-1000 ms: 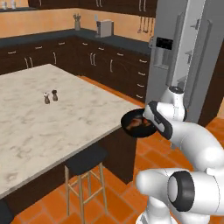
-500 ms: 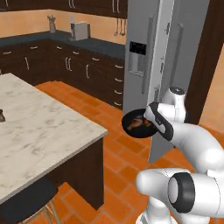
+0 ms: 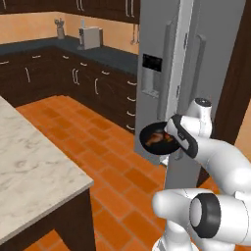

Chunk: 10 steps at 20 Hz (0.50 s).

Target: Pick the chicken drumstick and bell pepper from their plates and place them in the bowl. Then put the bowl in the fridge.

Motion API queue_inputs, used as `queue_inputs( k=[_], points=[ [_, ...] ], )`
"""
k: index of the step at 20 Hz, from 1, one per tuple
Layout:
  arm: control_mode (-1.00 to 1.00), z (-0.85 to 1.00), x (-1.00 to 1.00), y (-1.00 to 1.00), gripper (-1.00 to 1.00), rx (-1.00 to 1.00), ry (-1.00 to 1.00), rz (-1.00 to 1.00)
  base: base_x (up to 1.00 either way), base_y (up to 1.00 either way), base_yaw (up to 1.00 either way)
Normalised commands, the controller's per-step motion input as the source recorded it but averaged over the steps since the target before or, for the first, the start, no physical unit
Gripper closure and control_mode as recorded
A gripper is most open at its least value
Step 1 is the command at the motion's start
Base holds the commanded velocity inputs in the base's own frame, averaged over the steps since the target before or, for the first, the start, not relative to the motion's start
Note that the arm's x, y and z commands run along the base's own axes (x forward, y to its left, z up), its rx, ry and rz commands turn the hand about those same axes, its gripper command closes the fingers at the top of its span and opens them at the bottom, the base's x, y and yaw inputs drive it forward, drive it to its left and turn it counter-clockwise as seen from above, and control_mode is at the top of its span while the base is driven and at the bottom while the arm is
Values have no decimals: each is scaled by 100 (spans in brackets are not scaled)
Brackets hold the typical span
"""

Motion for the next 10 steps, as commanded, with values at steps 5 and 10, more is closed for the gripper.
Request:
queue_inputs(
  k=[5, 10],
  points=[
    [100, 0, 0, 0, 100, 0, 0, 0, 97, 17, 51],
    [100, 0, 0, 0, 100, 0, 0, 0, 100, -68, 32]
  ],
)
